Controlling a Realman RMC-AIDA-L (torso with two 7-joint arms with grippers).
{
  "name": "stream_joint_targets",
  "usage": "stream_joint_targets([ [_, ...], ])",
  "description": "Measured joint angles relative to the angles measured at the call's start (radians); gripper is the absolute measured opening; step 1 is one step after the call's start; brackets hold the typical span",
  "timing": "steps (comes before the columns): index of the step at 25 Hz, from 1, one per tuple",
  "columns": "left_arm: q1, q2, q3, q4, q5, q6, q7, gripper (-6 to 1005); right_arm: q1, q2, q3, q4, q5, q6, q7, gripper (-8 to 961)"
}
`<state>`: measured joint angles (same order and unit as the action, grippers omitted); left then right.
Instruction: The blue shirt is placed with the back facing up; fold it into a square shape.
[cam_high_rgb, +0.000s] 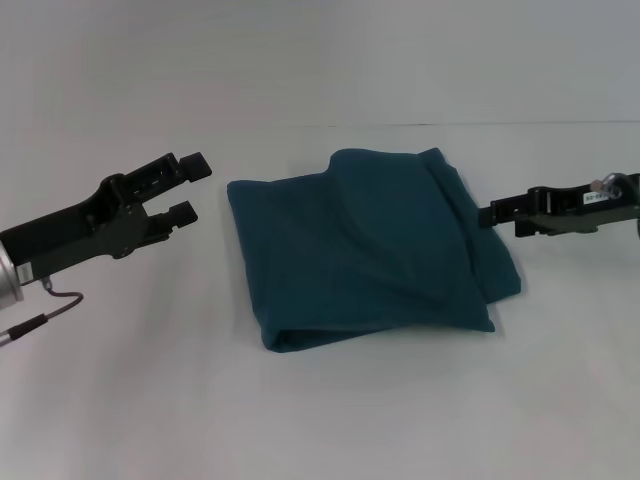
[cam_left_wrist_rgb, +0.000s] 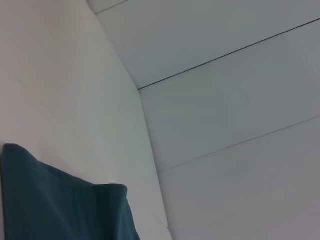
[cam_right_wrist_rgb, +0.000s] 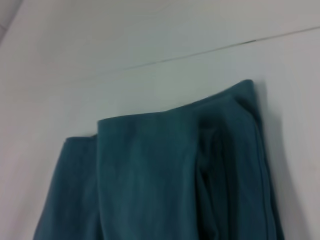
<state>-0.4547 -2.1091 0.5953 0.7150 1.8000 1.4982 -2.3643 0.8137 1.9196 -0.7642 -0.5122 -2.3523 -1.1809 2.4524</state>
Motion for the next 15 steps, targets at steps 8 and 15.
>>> stream_joint_targets([
  [8, -0.003, -0.004, -0.001, -0.010, -0.003, -0.024, 0.010, 954, 0.015, 0.030, 0.001, 0.034, 0.022, 0.068, 0.009, 740],
  [15, -0.004, -0.007, -0.002, -0.017, -0.009, -0.035, 0.017, 955, 0.042, 0.038, -0.005, 0.053, 0.026, 0.086, 0.013, 741],
])
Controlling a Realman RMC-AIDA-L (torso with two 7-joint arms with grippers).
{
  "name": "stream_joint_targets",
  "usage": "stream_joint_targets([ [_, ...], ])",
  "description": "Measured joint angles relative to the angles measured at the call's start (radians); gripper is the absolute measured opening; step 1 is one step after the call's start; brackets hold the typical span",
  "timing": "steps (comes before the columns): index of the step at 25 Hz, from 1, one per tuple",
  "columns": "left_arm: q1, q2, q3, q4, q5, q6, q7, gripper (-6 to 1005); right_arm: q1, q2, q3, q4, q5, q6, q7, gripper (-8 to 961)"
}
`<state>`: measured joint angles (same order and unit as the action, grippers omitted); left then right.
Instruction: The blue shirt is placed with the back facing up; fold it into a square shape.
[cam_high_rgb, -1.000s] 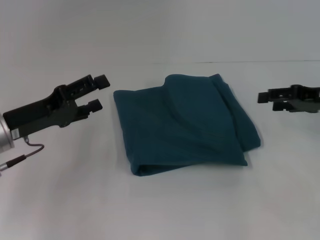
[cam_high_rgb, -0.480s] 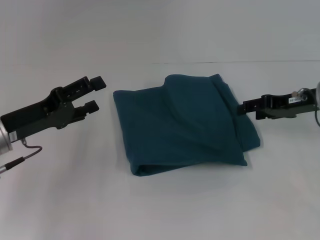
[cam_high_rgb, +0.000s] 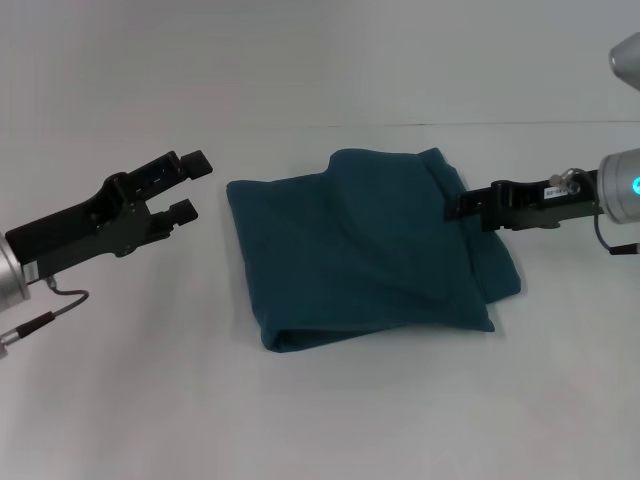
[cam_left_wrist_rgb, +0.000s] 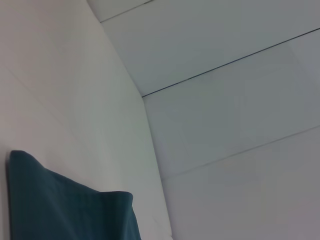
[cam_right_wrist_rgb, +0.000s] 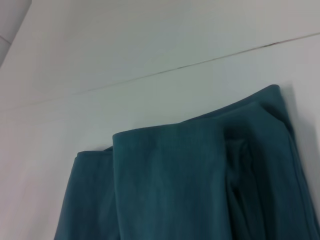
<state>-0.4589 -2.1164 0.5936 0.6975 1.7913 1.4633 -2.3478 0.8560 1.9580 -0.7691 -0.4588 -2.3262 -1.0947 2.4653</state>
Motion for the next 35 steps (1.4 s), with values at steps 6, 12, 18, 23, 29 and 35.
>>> stream_joint_targets([
  [6, 0.000, -0.004, 0.000, -0.001, -0.001, -0.006, 0.002, 955, 0.021, 0.011, -0.017, 0.056, -0.011, 0.071, 0.000, 735],
  [12, 0.000, -0.004, 0.000, -0.001, -0.001, -0.007, 0.003, 955, 0.024, 0.032, -0.040, 0.063, -0.011, 0.120, -0.001, 718],
  [18, 0.000, -0.006, 0.002, -0.001, -0.001, -0.019, 0.004, 954, 0.034, 0.052, -0.060, 0.064, -0.012, 0.147, -0.005, 701],
  [23, 0.000, -0.008, 0.001, -0.004, -0.001, -0.021, 0.004, 956, 0.035, 0.056, -0.081, 0.065, -0.012, 0.152, 0.005, 687],
  [29, -0.001, -0.014, 0.000, -0.004, -0.001, -0.029, 0.005, 954, 0.025, 0.051, -0.091, 0.061, -0.012, 0.141, 0.023, 669],
  [35, -0.006, -0.018, 0.000, -0.008, -0.002, -0.034, 0.010, 956, 0.024, 0.065, -0.090, 0.058, -0.006, 0.153, 0.016, 652],
])
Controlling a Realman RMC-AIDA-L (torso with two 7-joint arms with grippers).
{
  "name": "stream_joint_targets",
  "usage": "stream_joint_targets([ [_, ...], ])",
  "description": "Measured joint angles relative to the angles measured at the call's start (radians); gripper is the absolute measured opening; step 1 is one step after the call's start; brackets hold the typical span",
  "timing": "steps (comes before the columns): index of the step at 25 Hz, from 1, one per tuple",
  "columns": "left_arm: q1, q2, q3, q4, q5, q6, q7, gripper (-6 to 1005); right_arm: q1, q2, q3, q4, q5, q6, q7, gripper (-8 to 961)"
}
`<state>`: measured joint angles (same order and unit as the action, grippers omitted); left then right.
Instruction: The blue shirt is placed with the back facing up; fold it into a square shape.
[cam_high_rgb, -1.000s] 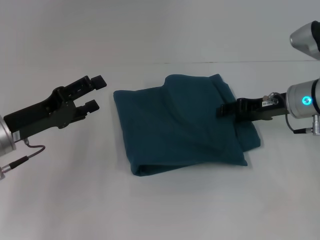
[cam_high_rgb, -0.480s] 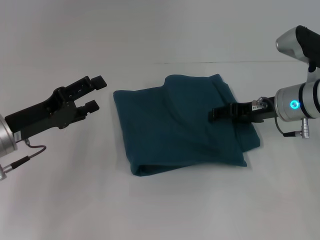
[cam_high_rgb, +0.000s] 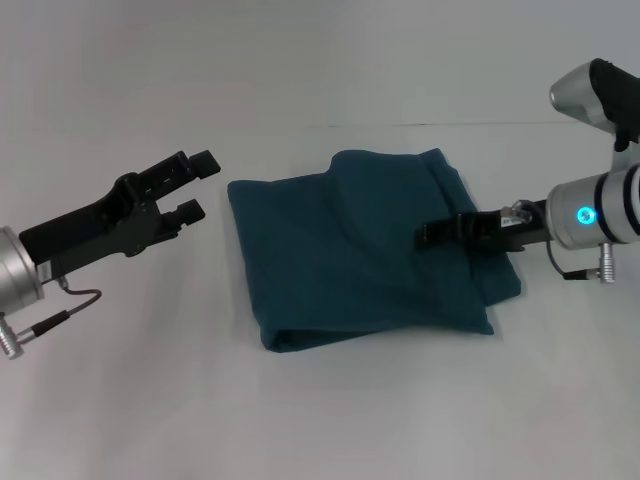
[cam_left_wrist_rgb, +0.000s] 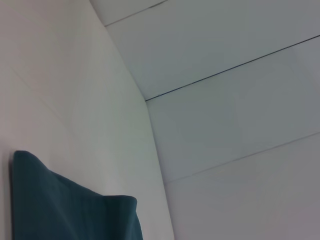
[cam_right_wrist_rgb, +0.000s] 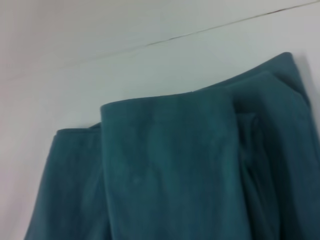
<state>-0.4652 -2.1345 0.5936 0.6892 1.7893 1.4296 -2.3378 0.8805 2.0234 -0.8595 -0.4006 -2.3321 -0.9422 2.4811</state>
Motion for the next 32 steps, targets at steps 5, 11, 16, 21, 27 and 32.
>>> stream_joint_targets([
  [5, -0.008, -0.001, 0.001, -0.017, -0.002, -0.009, 0.007, 954, 0.011, 0.020, -0.002, -0.011, 0.002, 0.003, 0.001, 638],
  [11, -0.009, -0.001, 0.000, -0.019, -0.003, -0.009, 0.009, 953, -0.005, 0.017, 0.005, -0.030, 0.026, 0.000, 0.013, 621],
  [16, -0.009, -0.001, 0.000, -0.019, -0.004, -0.011, 0.009, 953, -0.012, 0.013, 0.006, -0.036, 0.034, -0.005, 0.013, 467],
  [21, -0.009, -0.001, -0.001, -0.019, -0.007, -0.011, 0.009, 952, -0.012, 0.012, 0.007, -0.036, 0.034, -0.001, 0.013, 312],
  [27, -0.009, -0.001, -0.002, -0.019, -0.012, -0.013, 0.009, 951, -0.010, 0.012, 0.007, -0.045, 0.034, 0.001, 0.013, 199],
  [32, -0.006, -0.001, -0.009, -0.019, -0.015, -0.012, 0.009, 951, -0.023, 0.011, 0.005, -0.135, 0.053, -0.036, 0.003, 104],
])
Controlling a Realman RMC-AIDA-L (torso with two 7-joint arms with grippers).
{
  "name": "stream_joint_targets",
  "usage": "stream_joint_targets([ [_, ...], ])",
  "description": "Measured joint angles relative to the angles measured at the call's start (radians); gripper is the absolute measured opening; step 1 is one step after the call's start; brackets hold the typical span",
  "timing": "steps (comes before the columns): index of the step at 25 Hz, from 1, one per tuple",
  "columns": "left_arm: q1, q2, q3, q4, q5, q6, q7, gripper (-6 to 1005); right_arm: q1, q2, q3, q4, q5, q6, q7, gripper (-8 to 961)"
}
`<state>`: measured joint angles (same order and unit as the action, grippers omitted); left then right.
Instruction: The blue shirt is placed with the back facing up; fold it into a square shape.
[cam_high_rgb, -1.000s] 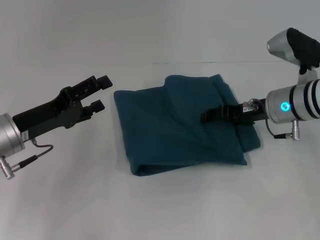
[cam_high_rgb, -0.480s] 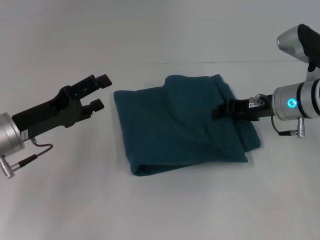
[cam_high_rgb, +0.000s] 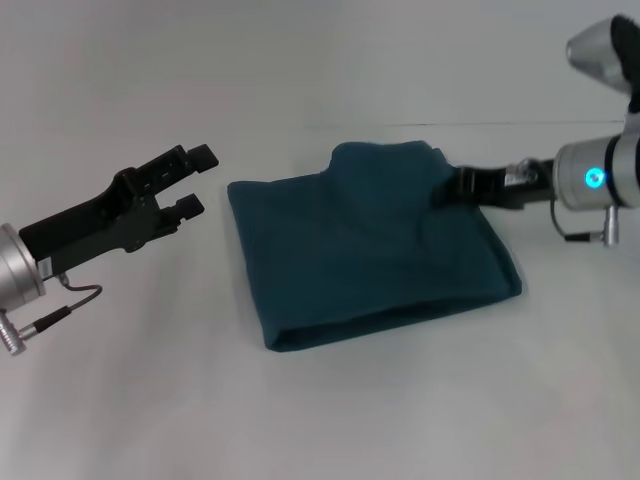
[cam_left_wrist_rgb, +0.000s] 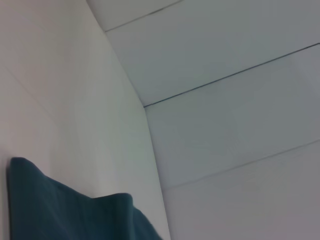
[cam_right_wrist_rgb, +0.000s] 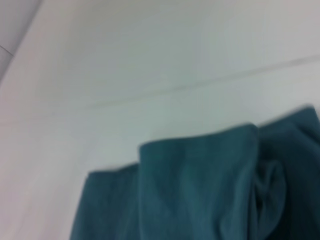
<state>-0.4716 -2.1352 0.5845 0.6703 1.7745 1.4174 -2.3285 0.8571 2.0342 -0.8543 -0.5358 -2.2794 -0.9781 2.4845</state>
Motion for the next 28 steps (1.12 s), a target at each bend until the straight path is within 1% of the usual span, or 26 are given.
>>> stream_joint_targets([
  [2, 0.002, 0.001, -0.004, 0.000, -0.001, 0.002, 0.000, 951, -0.005, -0.003, -0.001, -0.051, 0.002, -0.024, -0.002, 65],
  [5, 0.005, 0.003, -0.010, 0.000, -0.003, 0.004, 0.000, 950, -0.001, -0.016, -0.002, -0.114, 0.002, -0.060, 0.001, 66],
  [8, 0.005, 0.004, -0.018, 0.000, -0.003, 0.006, 0.000, 950, 0.017, -0.030, -0.008, -0.131, 0.000, -0.075, 0.005, 65],
  [10, 0.005, 0.004, -0.019, 0.000, -0.003, 0.006, 0.000, 950, 0.028, -0.036, -0.009, -0.123, -0.004, -0.077, 0.006, 65],
  [19, 0.008, 0.005, -0.029, -0.002, -0.003, 0.002, 0.001, 951, 0.033, -0.034, -0.039, -0.057, -0.034, -0.015, -0.001, 66],
  [28, 0.008, 0.004, -0.029, -0.002, -0.003, 0.000, 0.001, 951, 0.033, -0.031, -0.060, -0.029, -0.056, 0.020, 0.002, 65],
])
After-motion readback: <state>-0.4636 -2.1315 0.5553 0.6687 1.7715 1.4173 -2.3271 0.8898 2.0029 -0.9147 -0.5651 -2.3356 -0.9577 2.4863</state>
